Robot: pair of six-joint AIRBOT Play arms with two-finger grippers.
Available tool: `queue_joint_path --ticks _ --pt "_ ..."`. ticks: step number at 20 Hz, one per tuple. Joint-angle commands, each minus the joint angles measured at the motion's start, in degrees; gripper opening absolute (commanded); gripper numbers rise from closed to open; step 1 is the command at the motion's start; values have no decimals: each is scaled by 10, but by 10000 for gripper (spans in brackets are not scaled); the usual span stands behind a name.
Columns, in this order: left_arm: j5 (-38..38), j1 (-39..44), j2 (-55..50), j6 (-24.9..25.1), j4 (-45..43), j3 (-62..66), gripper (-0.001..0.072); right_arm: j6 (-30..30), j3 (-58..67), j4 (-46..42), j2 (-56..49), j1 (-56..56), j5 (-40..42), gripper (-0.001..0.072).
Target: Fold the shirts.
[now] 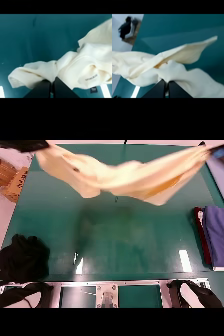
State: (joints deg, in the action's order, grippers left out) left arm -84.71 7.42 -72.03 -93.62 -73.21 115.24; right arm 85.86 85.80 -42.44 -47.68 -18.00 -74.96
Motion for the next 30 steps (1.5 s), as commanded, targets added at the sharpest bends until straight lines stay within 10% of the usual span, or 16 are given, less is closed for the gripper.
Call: queue_joint_path --ticks 1,14,22,30 --pt "-6 0 112 -75 -62 7 24 9 97 -2 72 -54 -9 16" --pt "106 0 196 -79 -64 -105 25 39 -52 17 127 -56 -70 16" --pt "324 0 -1 26 163 -478 25 -148 -490 110 0 -55 156 17" --pt "314 0 -150 72 189 -475 25 -247 -443 124 -271 -56 178 17"
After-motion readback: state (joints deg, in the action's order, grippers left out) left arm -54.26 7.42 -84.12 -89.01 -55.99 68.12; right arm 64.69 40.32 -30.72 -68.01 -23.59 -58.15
